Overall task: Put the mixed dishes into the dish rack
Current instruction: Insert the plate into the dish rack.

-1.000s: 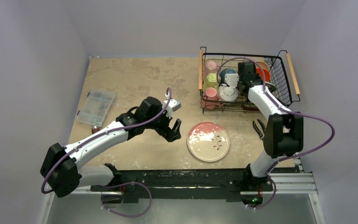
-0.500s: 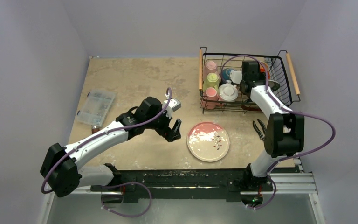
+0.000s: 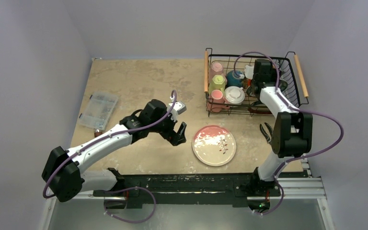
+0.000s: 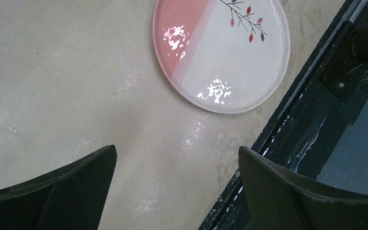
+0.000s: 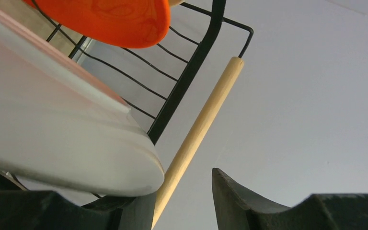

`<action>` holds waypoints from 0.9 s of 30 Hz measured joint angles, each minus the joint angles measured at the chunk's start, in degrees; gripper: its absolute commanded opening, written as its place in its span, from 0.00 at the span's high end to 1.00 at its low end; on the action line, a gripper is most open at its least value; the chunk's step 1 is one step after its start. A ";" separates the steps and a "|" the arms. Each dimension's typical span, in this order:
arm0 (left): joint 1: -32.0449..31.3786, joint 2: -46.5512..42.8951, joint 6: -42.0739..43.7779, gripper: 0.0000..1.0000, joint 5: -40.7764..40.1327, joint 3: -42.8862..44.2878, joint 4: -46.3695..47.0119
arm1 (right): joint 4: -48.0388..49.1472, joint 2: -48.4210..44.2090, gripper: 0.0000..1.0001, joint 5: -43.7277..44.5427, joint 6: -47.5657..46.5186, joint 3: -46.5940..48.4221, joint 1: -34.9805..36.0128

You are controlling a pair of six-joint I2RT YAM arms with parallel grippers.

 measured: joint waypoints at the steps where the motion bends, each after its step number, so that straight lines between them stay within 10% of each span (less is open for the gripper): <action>1: 0.04 0.04 -0.02 0.03 0.00 0.00 0.00 | 0.48 0.61 0.55 0.22 0.22 0.33 0.00; 16: 0.76 0.33 -0.02 0.03 0.02 0.00 -0.02 | 2.34 8.07 0.52 2.58 8.00 10.29 -0.28; 18: 0.79 0.33 -0.02 0.03 0.02 0.00 0.00 | 1.92 8.00 0.39 2.49 8.72 10.29 -0.28; 19: 0.79 0.33 0.00 0.03 0.02 0.00 0.00 | 1.55 7.91 0.10 2.47 8.98 10.29 -0.28; 20: 0.79 0.33 -0.02 0.03 0.02 0.00 -0.02 | 1.27 7.69 0.02 2.29 9.46 10.23 -0.28; 27: 0.79 0.48 -0.04 0.03 0.24 0.00 0.26 | -3.45 -0.24 0.01 -0.70 12.17 5.90 -0.26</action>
